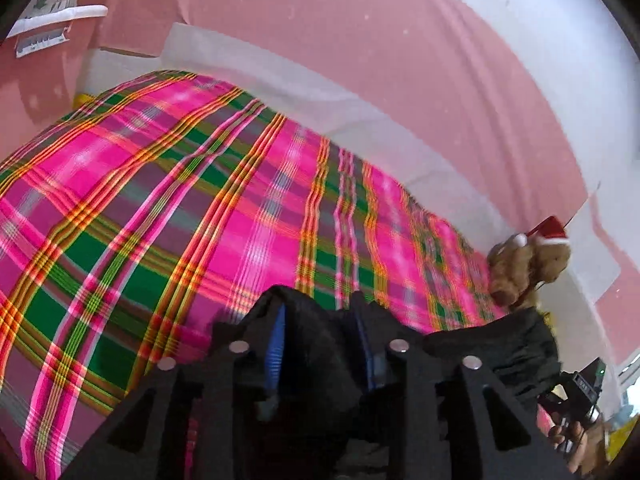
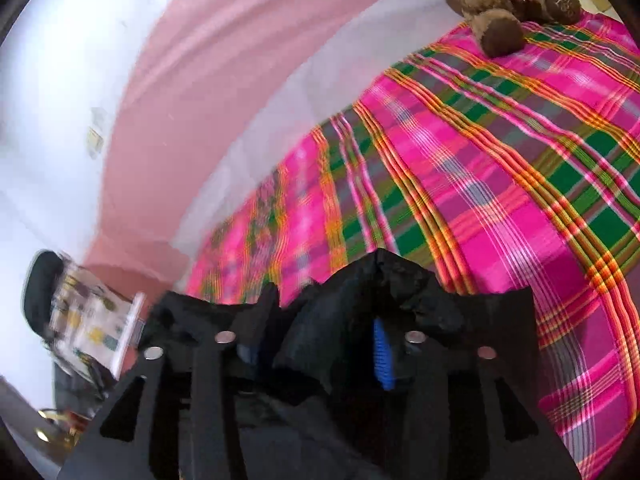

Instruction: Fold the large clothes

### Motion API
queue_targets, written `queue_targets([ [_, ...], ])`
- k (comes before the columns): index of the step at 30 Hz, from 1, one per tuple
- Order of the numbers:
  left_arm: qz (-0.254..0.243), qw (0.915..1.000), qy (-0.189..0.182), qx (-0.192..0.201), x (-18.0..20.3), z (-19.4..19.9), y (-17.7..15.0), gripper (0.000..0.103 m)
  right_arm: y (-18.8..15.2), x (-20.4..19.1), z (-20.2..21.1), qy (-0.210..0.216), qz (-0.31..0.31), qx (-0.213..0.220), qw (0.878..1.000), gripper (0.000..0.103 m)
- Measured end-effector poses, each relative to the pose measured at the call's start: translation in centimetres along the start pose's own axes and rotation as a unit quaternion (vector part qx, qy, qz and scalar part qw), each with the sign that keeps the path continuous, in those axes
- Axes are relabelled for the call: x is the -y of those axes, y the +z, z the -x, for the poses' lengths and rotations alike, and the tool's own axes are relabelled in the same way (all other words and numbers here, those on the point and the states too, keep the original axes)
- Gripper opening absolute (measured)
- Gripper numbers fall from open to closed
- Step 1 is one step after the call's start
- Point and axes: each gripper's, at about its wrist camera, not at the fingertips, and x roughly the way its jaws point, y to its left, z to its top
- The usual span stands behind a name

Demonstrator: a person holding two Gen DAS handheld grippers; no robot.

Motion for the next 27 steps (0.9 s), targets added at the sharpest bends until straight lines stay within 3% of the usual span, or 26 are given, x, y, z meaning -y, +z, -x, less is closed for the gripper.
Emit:
queue_targets([
  [3,-0.002,0.9998,0.0,0.02,0.4,1.2,1.0,0.052,0.7,-1.1,1.1,0.005,-0.005,0.02,1.0,0.064],
  [7,-0.006,0.9981,0.015,0.06,0.8,3.5,1.9,0.053,0.8,-3.2,3.1,-0.056,0.042,0.069,0.995,0.066],
  [10,-0.049,0.9976,0.013,0.048,2.4,4.0,0.7,0.053,-0.7,-5.7,3.5,-0.082,0.102,0.082,0.988,0.066],
  [15,-0.152,0.9878,-0.021,-0.028,7.1,0.7,-4.3,0.053,-5.5,-8.2,-2.0,-0.135,0.223,-0.003,0.965,0.066],
  [17,-0.189,0.9804,0.006,-0.054,8.3,-2.0,-5.7,0.053,-6.3,-7.6,-5.0,-0.168,0.238,-0.047,0.955,0.066],
  [20,-0.198,0.9776,0.037,-0.061,7.8,-5.5,-6.3,0.053,-6.2,-5.7,-7.6,-0.218,0.258,-0.057,0.94,0.066],
  [22,-0.195,0.979,0.043,-0.038,7.2,-6.5,-6.6,0.053,-5.8,-3.7,-8.6,-0.217,0.225,-0.059,0.948,0.066],
  [27,-0.195,0.9783,0.055,-0.042,7.3,-6.6,-6.9,0.053,-6.0,-3.0,-8.6,-0.227,0.216,-0.057,0.948,0.066],
])
